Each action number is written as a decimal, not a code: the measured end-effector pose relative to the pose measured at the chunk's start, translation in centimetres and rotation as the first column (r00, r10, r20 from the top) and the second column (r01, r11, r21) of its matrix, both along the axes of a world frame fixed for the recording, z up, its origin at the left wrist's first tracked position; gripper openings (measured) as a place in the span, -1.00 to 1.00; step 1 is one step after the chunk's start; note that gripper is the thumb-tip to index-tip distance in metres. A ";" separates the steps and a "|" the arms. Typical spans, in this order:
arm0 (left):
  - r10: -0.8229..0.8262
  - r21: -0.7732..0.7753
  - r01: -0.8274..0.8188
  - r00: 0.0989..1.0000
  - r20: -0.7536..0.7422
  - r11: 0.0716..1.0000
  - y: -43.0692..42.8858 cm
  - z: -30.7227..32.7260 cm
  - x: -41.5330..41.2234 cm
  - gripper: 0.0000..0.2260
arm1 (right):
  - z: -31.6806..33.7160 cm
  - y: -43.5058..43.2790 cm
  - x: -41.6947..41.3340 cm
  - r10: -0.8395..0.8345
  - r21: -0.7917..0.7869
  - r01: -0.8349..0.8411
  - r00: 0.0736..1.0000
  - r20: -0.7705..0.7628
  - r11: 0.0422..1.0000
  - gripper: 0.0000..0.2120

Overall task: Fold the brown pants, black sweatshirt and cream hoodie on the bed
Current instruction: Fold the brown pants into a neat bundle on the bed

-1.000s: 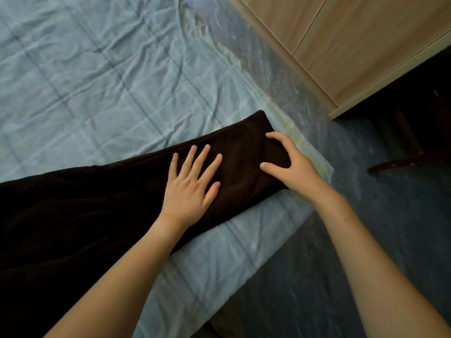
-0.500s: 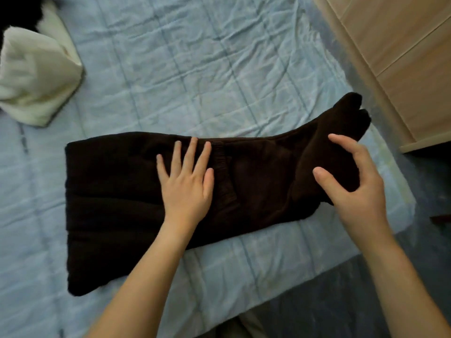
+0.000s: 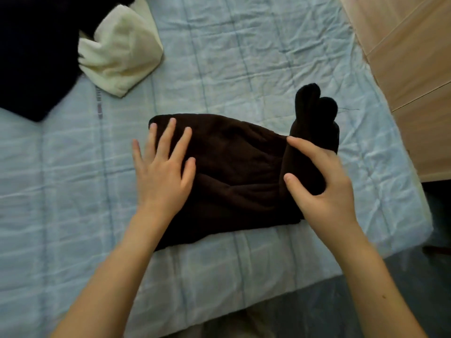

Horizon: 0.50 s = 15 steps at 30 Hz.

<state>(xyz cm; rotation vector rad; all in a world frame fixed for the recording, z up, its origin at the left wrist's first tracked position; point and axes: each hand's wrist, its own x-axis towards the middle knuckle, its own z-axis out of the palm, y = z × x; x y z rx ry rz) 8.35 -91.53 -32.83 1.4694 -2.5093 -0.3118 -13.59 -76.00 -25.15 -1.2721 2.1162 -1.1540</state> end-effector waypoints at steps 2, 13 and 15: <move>0.054 0.144 -0.049 0.998 -0.035 0.988 -0.4 -1.3 2.5 -0.52 | -0.1 -1.1 1.6 0.024 0.021 -0.025 0.999 0.025 0.999 -0.45; 0.066 0.360 0.031 0.965 -0.254 0.932 -0.3 -4.1 4.1 -0.48 | 5.2 -4.2 2.9 0.190 0.174 -0.146 0.943 -0.273 0.974 -0.50; 0.079 0.378 0.035 0.957 -0.281 0.925 -0.4 -4.1 4.2 -0.48 | 3.5 -5.3 4.6 0.270 0.201 -0.234 0.946 -0.179 0.951 -0.48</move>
